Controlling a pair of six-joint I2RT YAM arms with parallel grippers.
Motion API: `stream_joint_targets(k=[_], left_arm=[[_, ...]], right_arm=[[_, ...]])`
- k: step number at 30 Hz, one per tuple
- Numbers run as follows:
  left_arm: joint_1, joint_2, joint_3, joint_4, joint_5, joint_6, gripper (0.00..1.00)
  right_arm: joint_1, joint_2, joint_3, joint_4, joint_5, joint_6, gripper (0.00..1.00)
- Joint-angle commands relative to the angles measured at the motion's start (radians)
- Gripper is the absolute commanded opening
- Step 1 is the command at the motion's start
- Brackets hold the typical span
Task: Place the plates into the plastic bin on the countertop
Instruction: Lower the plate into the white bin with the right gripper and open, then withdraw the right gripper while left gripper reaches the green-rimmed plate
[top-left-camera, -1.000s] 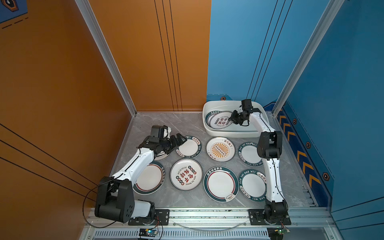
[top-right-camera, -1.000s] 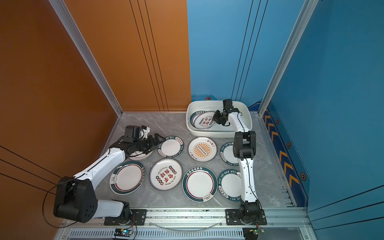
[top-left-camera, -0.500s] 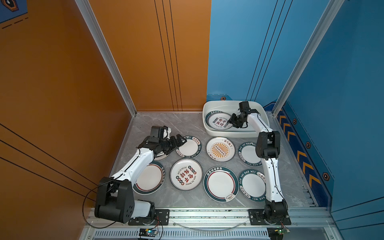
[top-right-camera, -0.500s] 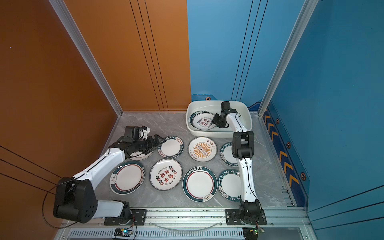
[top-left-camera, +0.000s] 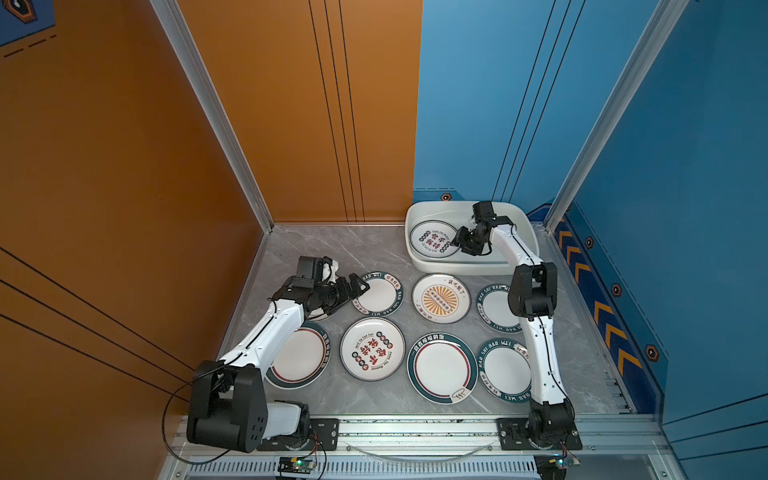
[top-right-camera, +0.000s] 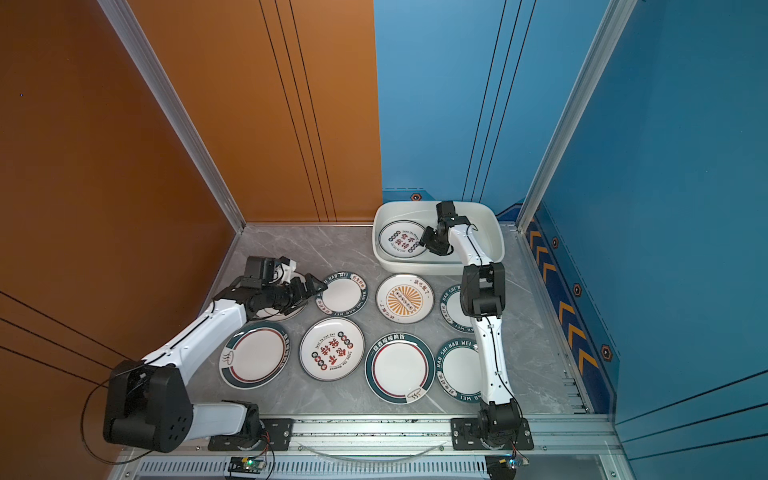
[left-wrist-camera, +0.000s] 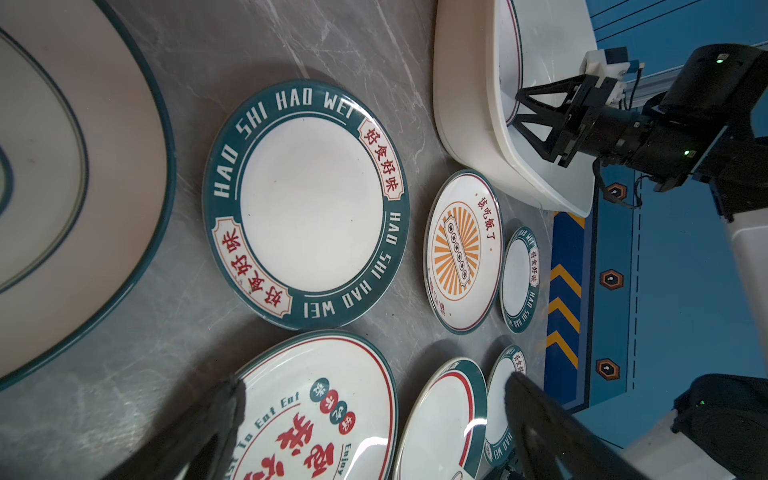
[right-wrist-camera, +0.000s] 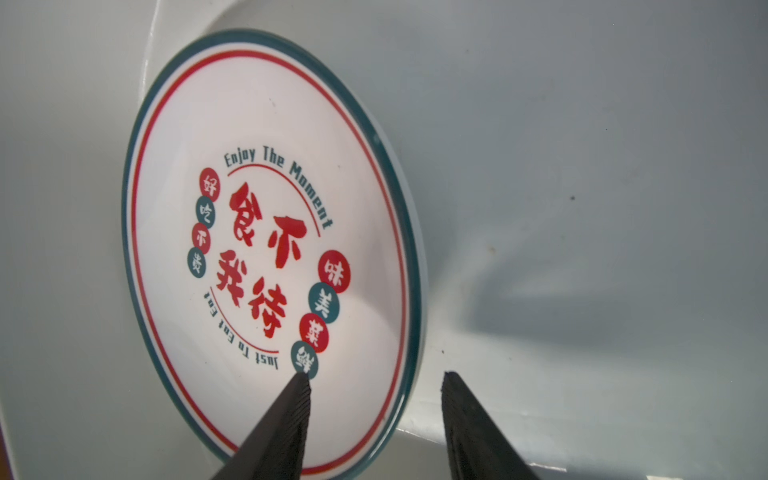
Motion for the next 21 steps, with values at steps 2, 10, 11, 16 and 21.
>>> stream_joint_targets(k=[2,10,11,16,21], left_arm=[[0.013,-0.028,-0.03,-0.053,0.002,0.035,1.0],[0.006,-0.045,-0.042,-0.061,-0.016,0.014,1.0],[0.001,-0.047,-0.044,-0.061,-0.023,0.008,0.99],[-0.031,-0.036,-0.063,-0.06,-0.085,-0.031,0.97],[-0.081,-0.02,-0.085,-0.05,-0.18,-0.094,0.91]], right_arm=[[0.007,0.011,0.054,-0.024,-0.019,-0.037,0.54],[-0.008,-0.161,-0.028,-0.023,0.073,-0.091,0.54],[-0.009,-0.191,-0.051,-0.023,0.08,-0.097,0.54],[-0.004,-0.37,-0.267,0.045,0.092,-0.102,0.54],[-0.004,-0.534,-0.502,0.15,0.072,-0.073,0.54]])
